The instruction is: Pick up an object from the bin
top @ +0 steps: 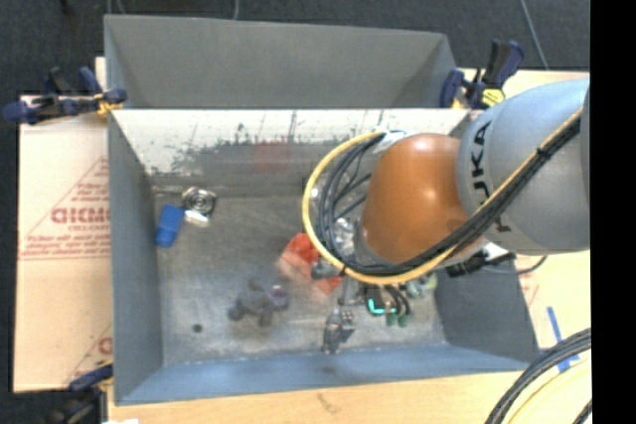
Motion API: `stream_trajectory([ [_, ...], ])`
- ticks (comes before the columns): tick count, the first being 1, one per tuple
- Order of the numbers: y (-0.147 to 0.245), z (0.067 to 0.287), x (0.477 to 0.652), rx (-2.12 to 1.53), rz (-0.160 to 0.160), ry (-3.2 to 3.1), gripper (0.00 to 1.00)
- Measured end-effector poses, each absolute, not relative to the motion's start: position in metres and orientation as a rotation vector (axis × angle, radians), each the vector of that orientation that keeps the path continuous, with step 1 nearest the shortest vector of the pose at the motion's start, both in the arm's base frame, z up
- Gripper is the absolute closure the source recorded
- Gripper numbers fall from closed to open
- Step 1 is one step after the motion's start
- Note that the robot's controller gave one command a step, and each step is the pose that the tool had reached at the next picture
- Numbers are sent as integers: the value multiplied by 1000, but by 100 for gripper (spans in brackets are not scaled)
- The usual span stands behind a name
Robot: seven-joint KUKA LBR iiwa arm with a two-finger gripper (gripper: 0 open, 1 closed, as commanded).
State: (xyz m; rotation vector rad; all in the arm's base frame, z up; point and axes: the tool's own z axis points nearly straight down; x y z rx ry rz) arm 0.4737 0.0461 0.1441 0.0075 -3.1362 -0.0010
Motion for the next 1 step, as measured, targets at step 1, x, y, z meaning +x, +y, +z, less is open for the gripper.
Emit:
stream_trajectory([
  [1,92,99,552,29,-4,-3146,0],
])
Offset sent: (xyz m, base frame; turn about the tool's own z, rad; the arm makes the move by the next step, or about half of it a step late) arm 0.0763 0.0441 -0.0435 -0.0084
